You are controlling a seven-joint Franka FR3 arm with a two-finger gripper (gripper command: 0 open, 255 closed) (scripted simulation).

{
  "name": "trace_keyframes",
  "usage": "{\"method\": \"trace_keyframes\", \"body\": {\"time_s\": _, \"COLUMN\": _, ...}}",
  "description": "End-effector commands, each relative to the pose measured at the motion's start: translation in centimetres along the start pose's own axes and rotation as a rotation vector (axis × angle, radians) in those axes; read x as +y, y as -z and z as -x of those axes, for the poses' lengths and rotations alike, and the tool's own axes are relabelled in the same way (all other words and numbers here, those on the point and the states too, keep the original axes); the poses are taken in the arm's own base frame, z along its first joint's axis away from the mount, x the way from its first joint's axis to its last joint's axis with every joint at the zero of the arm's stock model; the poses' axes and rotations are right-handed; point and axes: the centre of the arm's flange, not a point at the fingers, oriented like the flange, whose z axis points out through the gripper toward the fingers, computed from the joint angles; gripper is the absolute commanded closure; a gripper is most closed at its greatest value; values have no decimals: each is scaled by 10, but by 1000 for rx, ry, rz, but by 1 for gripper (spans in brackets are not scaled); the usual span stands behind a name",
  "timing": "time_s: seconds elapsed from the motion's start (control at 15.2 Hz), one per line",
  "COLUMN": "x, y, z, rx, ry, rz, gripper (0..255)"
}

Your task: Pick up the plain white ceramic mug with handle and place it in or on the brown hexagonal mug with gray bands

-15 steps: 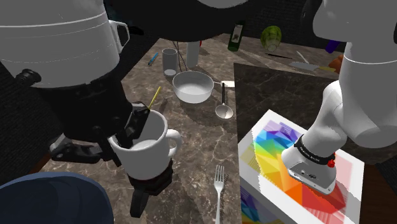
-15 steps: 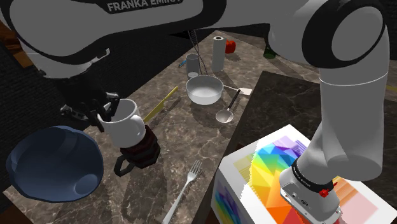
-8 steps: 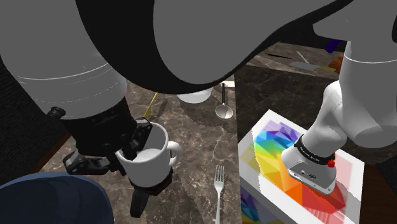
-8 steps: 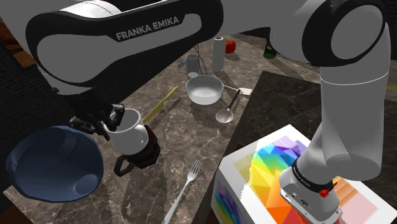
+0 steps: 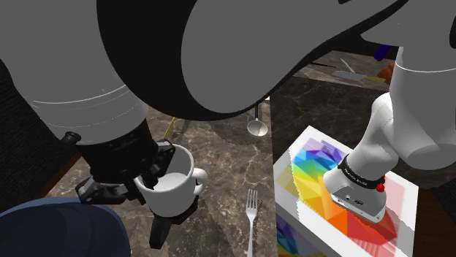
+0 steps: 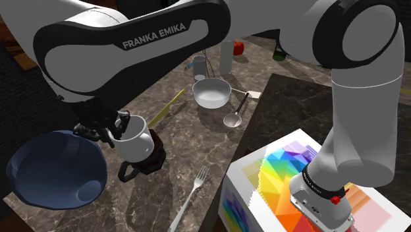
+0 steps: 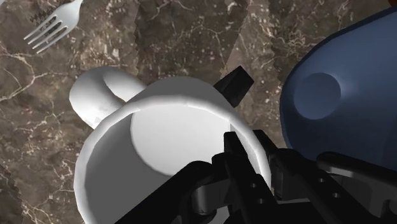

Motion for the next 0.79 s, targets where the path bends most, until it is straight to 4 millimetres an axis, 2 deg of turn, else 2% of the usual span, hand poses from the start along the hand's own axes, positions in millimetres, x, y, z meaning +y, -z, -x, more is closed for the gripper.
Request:
{"method": "trace_keyframes", "body": {"time_s": 0.0, "x": 0, "y": -2, "z": -1, "rx": -2, "ry": -1, "rz": 4, "gripper": 255}}
{"method": "trace_keyframes", "body": {"time_s": 0.07, "x": 0, "y": -2, "z": -1, "rx": -2, "ry": -1, "rz": 4, "gripper": 0}}
{"method": "trace_keyframes", "body": {"time_s": 0.4, "x": 0, "y": -2, "z": -1, "rx": -2, "ry": -1, "rz": 4, "gripper": 0}}
{"method": "trace_keyframes", "body": {"time_s": 0.66, "x": 0, "y": 48, "z": -1, "rx": -2, "ry": -1, "rz": 4, "gripper": 0}}
{"method": "trace_keyframes", "body": {"time_s": 0.73, "x": 0, "y": 48, "z": -1, "rx": -2, "ry": -1, "rz": 4, "gripper": 0}}
